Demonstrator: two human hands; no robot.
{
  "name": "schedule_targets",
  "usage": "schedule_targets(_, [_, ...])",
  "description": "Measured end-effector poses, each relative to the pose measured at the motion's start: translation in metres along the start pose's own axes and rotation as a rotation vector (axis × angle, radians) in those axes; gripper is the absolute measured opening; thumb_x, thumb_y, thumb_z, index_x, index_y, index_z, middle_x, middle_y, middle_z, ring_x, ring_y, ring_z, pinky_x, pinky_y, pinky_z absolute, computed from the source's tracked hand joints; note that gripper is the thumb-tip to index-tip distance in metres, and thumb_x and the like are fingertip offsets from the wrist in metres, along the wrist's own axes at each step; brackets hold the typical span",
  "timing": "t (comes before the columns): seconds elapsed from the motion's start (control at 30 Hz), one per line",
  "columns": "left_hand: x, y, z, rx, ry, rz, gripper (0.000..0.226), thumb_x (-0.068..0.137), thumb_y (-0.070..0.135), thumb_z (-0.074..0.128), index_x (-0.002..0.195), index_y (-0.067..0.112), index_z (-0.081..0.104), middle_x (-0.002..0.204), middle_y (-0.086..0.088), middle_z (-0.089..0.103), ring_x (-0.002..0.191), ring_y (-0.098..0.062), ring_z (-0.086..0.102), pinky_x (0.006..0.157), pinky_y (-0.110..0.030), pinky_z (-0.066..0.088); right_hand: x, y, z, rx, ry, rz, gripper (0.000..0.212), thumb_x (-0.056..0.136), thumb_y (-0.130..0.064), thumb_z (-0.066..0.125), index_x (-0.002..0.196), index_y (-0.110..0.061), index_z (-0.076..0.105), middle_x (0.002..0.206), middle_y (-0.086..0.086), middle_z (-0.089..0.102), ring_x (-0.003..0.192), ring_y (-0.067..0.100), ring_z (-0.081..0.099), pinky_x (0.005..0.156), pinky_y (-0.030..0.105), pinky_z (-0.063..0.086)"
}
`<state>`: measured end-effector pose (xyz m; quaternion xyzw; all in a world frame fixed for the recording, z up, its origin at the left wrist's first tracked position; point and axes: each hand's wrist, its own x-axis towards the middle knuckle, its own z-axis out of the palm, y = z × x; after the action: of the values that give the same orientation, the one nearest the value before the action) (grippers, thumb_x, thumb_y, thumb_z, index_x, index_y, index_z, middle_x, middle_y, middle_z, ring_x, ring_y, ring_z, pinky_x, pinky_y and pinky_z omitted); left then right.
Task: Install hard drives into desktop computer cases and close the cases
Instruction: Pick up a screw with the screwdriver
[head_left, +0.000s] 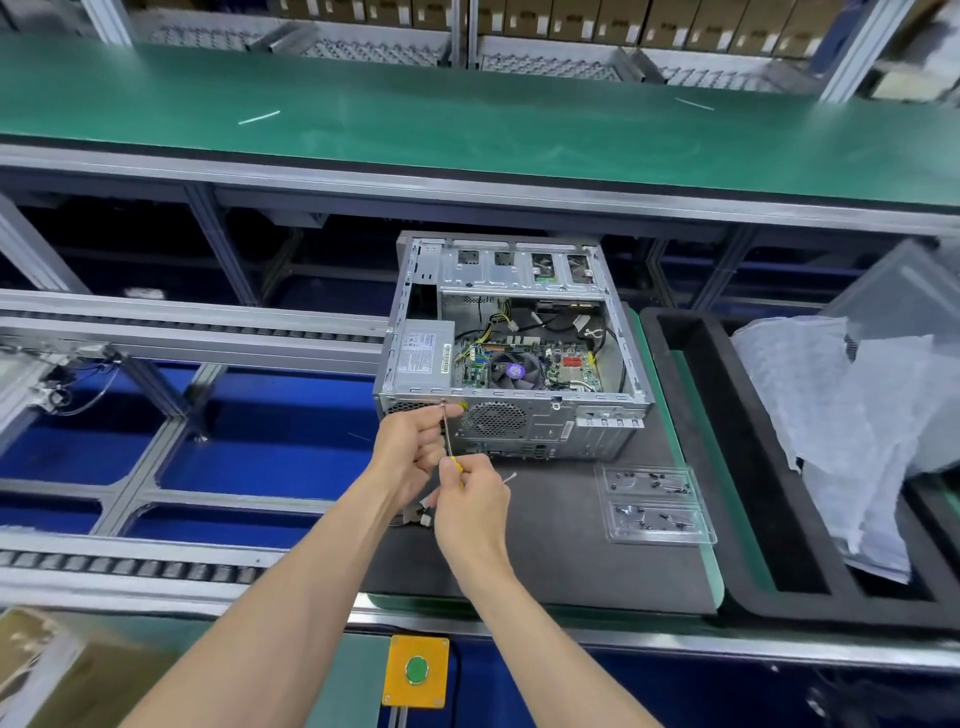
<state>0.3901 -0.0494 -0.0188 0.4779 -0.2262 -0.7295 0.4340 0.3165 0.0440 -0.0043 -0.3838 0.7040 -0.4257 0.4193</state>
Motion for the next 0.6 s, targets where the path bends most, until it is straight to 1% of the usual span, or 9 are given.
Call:
schedule_targets(0.1, [-0.001, 0.003, 0.002, 0.021, 0.022, -0.020, 0.024, 0.100, 0.008, 0.047, 0.106, -0.002, 0.068, 0.048, 0.009, 0.021, 0.040, -0.005, 0.014, 0.036, -0.020, 0.013, -0.006, -0.005, 0.010, 0.043, 0.034, 0.033, 0.020, 0.104, -0.027, 0.042, 0.096, -0.020, 0.058, 0.082, 0.004, 0.070, 0.099, 0.033, 0.061, 0.086, 0.049, 0.052])
schedule_targets(0.23, [-0.004, 0.009, 0.005, 0.055, 0.023, -0.040, 0.023, 0.102, 0.007, 0.045, 0.104, -0.003, 0.066, 0.046, 0.009, 0.023, 0.037, -0.004, 0.014, 0.033, -0.019, 0.014, -0.010, -0.010, 0.019, 0.061, 0.074, 0.073, 0.023, 0.105, -0.028, 0.038, 0.100, -0.020, 0.059, 0.085, 0.004, 0.071, 0.098, 0.026, 0.060, 0.089, 0.045, 0.050])
schedule_targets(0.37, [-0.007, 0.012, 0.007, 0.073, -0.005, -0.050, 0.022, 0.103, 0.009, 0.045, 0.101, -0.001, 0.065, 0.046, 0.008, 0.024, 0.037, -0.004, 0.014, 0.033, -0.019, 0.013, -0.010, -0.010, 0.022, 0.065, 0.106, 0.102, 0.022, 0.106, -0.028, 0.037, 0.098, -0.024, 0.057, 0.085, 0.001, 0.071, 0.098, 0.023, 0.059, 0.092, 0.046, 0.048])
schedule_targets(0.5, [-0.006, 0.013, 0.008, 0.070, 0.022, -0.050, 0.023, 0.103, 0.010, 0.046, 0.096, 0.000, 0.066, 0.045, 0.009, 0.025, 0.036, -0.004, 0.014, 0.032, -0.019, 0.013, -0.009, -0.014, 0.022, 0.086, 0.122, 0.112, 0.021, 0.104, -0.028, 0.042, 0.095, -0.022, 0.059, 0.082, 0.000, 0.070, 0.098, 0.026, 0.060, 0.092, 0.048, 0.049])
schedule_targets(0.6, [-0.005, 0.014, 0.008, 0.076, 0.046, -0.048, 0.025, 0.103, 0.013, 0.046, 0.094, 0.001, 0.066, 0.045, 0.009, 0.027, 0.036, -0.004, 0.016, 0.032, -0.019, 0.015, -0.008, -0.017, 0.022, 0.193, 0.130, 0.178, 0.010, 0.097, -0.032, 0.054, 0.093, -0.024, 0.059, 0.089, 0.003, 0.068, 0.095, 0.030, 0.063, 0.086, 0.052, 0.054])
